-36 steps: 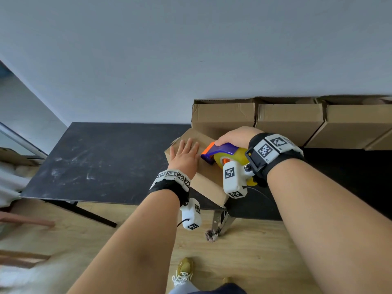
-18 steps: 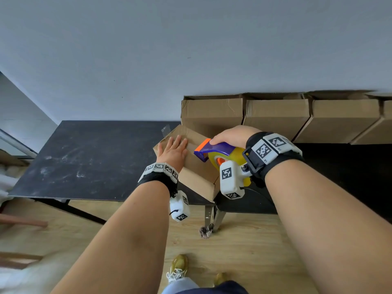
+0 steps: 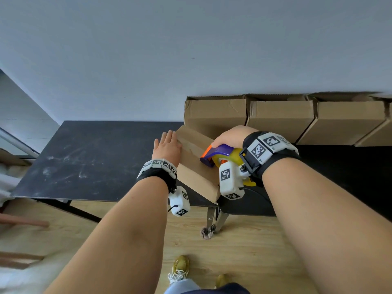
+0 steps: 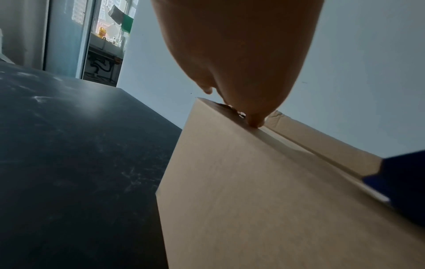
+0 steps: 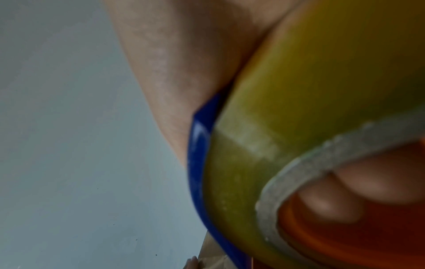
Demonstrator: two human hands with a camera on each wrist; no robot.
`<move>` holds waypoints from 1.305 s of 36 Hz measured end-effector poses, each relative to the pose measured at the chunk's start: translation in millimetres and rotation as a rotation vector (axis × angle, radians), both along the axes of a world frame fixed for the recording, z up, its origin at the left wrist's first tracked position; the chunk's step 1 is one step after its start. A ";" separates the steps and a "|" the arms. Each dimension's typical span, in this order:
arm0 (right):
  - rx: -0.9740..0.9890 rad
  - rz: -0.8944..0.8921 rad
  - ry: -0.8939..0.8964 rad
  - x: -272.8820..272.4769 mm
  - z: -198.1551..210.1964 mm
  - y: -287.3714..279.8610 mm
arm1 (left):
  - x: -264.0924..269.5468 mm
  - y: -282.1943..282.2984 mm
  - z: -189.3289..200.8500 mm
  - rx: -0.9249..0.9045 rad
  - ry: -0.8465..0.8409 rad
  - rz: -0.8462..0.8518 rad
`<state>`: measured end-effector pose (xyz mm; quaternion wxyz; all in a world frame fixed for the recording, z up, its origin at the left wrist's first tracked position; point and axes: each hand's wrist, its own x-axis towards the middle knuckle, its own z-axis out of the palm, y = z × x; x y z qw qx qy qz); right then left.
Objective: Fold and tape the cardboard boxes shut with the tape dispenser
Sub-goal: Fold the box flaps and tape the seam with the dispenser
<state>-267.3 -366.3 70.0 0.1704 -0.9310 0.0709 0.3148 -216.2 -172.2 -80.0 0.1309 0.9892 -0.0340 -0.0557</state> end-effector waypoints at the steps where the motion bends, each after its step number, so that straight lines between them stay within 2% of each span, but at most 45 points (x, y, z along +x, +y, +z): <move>1: -0.005 0.001 0.004 0.3 0.7 0.6 | 0.9 1.3 -0.7 -0.025 0.015 0.004; 9: -0.025 0.032 0.043 2.9 4.1 5.3 | 12.6 -0.4 -2.5 -0.139 0.074 0.119; 18: 0.038 -0.072 0.041 2.4 -1.1 1.7 | 13.1 -15.4 -5.7 0.016 0.111 0.180; 24: 0.082 -0.130 0.019 -4.6 -4.3 -8.8 | 16.3 -18.3 -0.9 -0.039 0.157 0.246; 35: 0.252 -0.264 -0.013 -22.9 -12.0 -34.1 | 15.9 -24.5 -5.8 0.028 0.168 0.255; 47: 0.222 -0.301 0.048 -45.8 -28.7 -69.9 | 6.6 -29.0 -9.8 0.113 0.150 0.251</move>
